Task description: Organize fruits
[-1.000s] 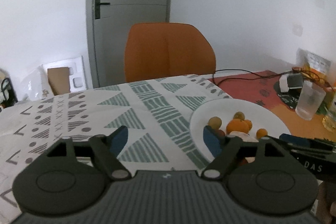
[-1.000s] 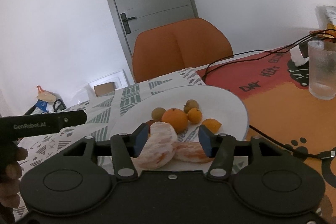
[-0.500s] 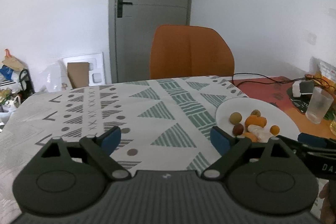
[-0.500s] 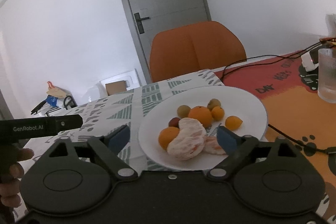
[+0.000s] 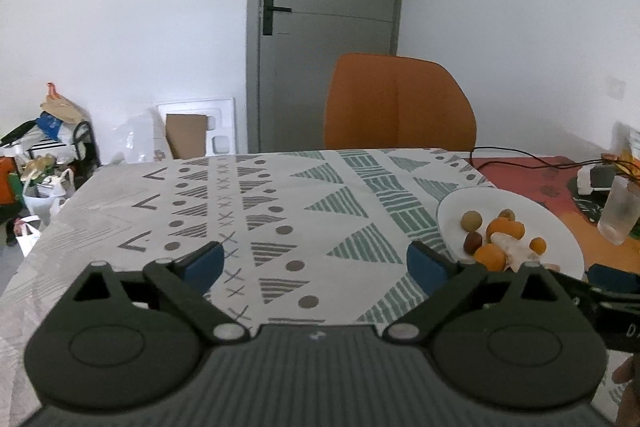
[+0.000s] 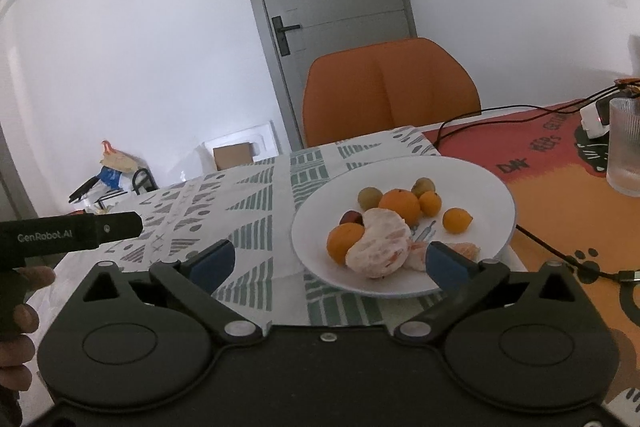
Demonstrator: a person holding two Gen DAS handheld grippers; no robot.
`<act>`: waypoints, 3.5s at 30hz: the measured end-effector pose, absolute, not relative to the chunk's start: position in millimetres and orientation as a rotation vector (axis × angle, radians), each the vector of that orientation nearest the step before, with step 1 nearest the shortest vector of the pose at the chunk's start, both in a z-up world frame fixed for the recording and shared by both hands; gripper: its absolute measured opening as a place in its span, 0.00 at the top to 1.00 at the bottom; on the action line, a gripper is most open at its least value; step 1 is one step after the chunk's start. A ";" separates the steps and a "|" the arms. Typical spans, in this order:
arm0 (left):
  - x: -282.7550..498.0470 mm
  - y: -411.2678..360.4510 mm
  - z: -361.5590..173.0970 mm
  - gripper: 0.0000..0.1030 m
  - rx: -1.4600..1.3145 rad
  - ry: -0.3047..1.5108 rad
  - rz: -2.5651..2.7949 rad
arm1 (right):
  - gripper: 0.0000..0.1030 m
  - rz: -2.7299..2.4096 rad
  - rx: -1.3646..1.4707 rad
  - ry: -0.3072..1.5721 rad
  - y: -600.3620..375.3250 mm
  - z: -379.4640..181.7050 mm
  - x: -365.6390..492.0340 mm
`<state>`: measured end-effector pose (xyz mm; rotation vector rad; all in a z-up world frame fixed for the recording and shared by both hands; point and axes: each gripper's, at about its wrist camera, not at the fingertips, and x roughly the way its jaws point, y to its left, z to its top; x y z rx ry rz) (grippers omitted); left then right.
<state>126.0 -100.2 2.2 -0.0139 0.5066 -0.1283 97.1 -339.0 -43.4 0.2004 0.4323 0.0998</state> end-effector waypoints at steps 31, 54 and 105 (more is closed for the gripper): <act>55.0 -67.0 6.5 0.03 -0.020 0.502 -0.050 | 0.00 0.099 0.139 0.459 -324.7 -28.5 58.1; 14.8 -28.6 -3.0 0.03 -0.054 0.513 0.015 | 0.00 0.135 0.052 0.519 -289.6 -36.7 39.9; 4.3 -28.7 -1.9 0.03 -0.049 0.514 -0.028 | 0.00 0.144 0.049 0.511 -279.2 -32.2 29.6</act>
